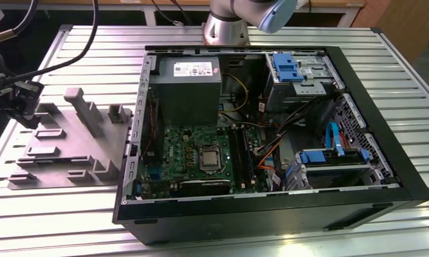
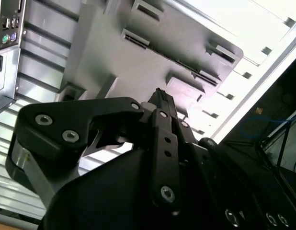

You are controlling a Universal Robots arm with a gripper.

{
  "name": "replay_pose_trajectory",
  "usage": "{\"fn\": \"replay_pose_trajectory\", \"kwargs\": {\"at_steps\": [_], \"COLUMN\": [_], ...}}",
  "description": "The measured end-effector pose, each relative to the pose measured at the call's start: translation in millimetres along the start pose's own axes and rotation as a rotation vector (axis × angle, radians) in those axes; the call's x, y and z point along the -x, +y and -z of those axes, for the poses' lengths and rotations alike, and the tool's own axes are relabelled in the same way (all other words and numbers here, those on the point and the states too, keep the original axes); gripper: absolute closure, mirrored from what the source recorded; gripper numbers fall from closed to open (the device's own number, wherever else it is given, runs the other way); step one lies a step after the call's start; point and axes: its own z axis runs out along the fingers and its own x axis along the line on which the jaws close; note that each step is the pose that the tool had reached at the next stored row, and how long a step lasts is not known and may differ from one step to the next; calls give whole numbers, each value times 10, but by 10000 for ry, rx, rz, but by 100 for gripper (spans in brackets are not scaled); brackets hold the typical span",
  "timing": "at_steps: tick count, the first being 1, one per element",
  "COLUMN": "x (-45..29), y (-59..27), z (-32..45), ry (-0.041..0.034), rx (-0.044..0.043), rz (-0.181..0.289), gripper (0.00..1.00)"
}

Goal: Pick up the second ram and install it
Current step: 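Reach for the second ram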

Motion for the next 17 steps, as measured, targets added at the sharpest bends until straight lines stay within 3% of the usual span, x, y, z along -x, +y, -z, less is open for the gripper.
{"fn": "replay_pose_trajectory", "kwargs": {"at_steps": [8, 13, 17], "x": [-6, -7, -60], "y": [-11, -11, -16], "z": [-141, -145, -177], "ry": [-1, 1, -4], "rx": [0, -1, -1], "rz": [0, 0, 0], "gripper": [90, 90, 90]}}
